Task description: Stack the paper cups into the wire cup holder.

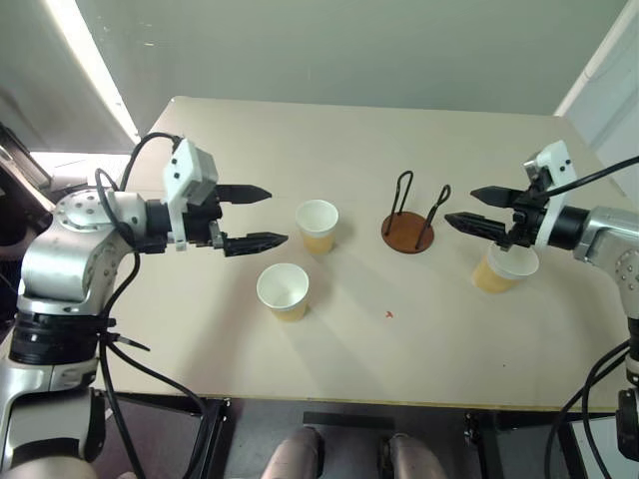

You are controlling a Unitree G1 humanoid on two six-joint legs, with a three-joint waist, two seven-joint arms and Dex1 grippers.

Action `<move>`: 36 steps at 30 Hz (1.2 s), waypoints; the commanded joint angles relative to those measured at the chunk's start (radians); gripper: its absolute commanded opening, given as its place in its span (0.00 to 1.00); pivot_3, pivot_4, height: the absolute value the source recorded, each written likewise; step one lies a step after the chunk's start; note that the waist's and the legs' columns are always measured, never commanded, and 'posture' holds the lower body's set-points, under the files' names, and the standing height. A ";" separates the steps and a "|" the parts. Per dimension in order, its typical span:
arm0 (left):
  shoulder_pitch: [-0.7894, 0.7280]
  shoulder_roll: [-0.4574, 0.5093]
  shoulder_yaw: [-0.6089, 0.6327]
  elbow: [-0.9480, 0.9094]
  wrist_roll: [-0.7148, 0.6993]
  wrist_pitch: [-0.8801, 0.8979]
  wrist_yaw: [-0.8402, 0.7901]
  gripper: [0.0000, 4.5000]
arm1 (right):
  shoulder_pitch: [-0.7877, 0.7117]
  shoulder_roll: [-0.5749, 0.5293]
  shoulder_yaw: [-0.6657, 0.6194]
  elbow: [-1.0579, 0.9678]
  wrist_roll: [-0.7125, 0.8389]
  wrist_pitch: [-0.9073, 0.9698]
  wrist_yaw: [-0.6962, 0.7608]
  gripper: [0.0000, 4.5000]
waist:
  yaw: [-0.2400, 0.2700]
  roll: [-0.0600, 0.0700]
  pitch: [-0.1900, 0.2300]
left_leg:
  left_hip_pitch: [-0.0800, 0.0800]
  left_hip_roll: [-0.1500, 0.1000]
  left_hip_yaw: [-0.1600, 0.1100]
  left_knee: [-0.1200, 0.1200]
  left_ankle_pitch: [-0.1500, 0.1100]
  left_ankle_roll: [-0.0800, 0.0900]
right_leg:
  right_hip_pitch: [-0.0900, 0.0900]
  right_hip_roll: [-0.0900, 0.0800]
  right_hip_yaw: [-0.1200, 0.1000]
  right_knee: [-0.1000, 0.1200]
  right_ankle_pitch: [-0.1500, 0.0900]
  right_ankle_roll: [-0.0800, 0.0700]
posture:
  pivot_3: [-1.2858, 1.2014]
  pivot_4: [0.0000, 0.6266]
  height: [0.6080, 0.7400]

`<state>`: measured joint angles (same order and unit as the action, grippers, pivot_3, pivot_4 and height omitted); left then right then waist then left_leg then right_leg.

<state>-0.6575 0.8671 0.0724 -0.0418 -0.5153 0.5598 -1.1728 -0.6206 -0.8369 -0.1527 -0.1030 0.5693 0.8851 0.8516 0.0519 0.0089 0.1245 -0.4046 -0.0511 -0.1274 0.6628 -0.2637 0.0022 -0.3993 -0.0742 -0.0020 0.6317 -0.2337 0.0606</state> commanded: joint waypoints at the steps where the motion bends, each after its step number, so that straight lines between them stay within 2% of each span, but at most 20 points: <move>1: -0.034 -0.006 0.007 -0.007 -0.009 -0.015 -0.011 1.00 | -0.005 -0.025 -0.022 -0.058 0.022 0.017 0.002 1.00 | 0.000 0.000 0.000 | 0.000 0.000 0.000 0.000 0.000 0.000 | 0.000 0.000 0.000 0.000 0.000 0.000 | 0.52 0.24 1.00; 17: -0.023 -0.031 0.008 -0.017 -0.009 -0.026 -0.025 1.00 | -0.031 -0.004 0.093 -0.007 -0.083 0.006 -0.040 1.00 | 0.000 0.000 0.000 | 0.000 0.001 0.000 0.000 0.000 0.000 | 0.000 0.000 0.000 0.000 0.000 0.000 | 0.52 0.24 1.00; 26: -0.006 -0.023 0.020 -0.028 -0.011 -0.031 -0.019 1.00 | -0.139 0.068 0.208 0.149 -0.185 -0.049 -0.026 1.00 | 0.000 0.000 0.000 | 0.000 0.001 0.001 0.000 0.000 0.000 | -0.001 0.000 0.000 0.001 0.000 0.000 | 0.52 0.24 1.00; 36: 0.022 -0.013 0.034 -0.054 -0.016 -0.026 -0.009 1.00 | -0.196 0.158 0.234 0.260 -0.241 -0.083 -0.049 1.00 | 0.001 0.000 0.000 | -0.001 0.001 0.001 0.000 0.000 0.000 | -0.003 0.000 0.000 0.001 0.000 0.000 | 0.52 0.24 1.00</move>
<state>-0.6357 0.8405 0.0694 -0.0665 -0.5187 0.5440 -1.1887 -0.7939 -0.6809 0.0977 0.1603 0.3383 0.8165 0.8150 0.0526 0.0089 0.1245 -0.4061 -0.0504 -0.1267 0.6629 -0.2637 0.0021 -0.4023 -0.0738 -0.0018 0.6330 -0.2336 0.0607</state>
